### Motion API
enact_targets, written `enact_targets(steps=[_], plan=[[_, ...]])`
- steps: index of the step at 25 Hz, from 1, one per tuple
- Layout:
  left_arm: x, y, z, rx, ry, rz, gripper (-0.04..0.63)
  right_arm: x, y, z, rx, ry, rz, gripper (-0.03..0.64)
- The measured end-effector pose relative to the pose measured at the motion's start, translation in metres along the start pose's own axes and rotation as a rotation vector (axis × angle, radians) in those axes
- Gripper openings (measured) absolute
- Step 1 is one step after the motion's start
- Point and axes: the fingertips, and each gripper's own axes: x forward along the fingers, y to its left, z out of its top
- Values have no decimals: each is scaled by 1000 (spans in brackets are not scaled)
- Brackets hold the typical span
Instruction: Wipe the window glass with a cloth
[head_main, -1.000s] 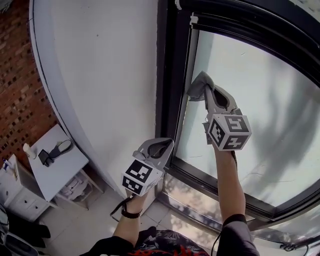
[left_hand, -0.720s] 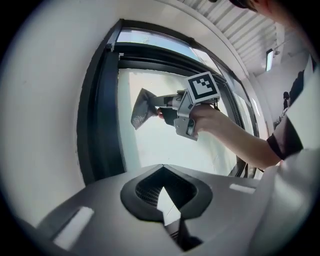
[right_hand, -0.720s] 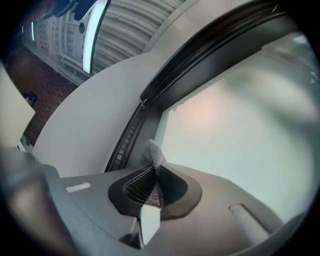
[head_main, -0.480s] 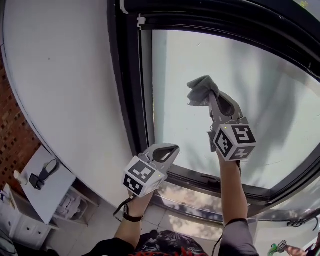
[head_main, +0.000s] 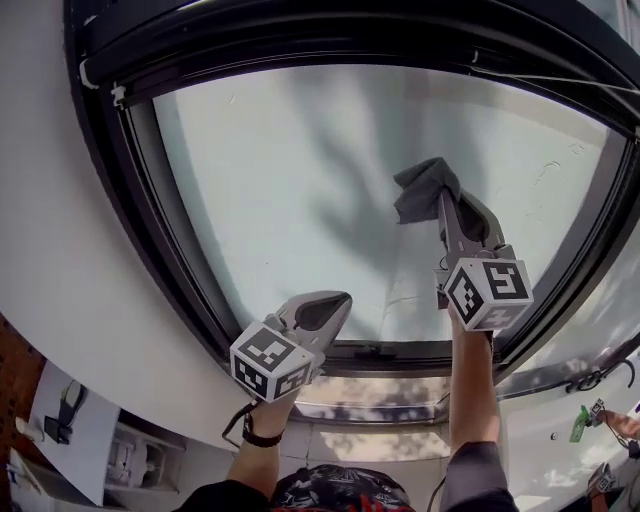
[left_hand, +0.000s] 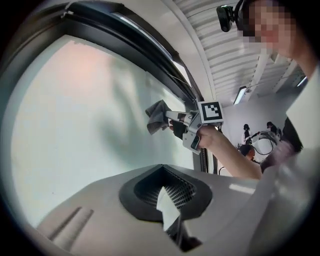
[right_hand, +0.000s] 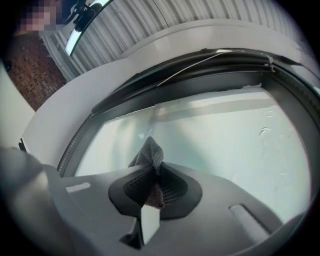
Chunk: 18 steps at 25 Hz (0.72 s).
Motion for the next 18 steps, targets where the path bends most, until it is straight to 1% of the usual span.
enact_targets(steps=[2,3,6,7,10,12,13,15,18], plan=[[21,-13,1,24,1,-32,-11,-17,-33,0,-8,12,-57,18],[33,-21,0,23,9,-53,-11,-26,-50,-1,-17,19,-86,18],[61,-47,-3,-39,21,-127,-15,-52,-106,-3,-43,45,-182,18],[69,-54,-2,-48,17,-144,-15,-61,-127,-4,-51,55,-221,18],[90,-73,0,-39,-1,-171,-15,-92,-196,-4,-70,83,-368,18],[103,-84,-3,-62,-1,-190,-15,-112,-235,-1,-69,88,-461,18],[109,-88,-6,-76,8,-198,-15,-119,-249,0,-64,88,-492,18],[119,-94,-13,-85,30,-199,-15,-129,-267,-1,-55,90,-522,18],[126,-94,-15,-57,35,-163,-15,-128,-272,-4,-58,100,-505,18]])
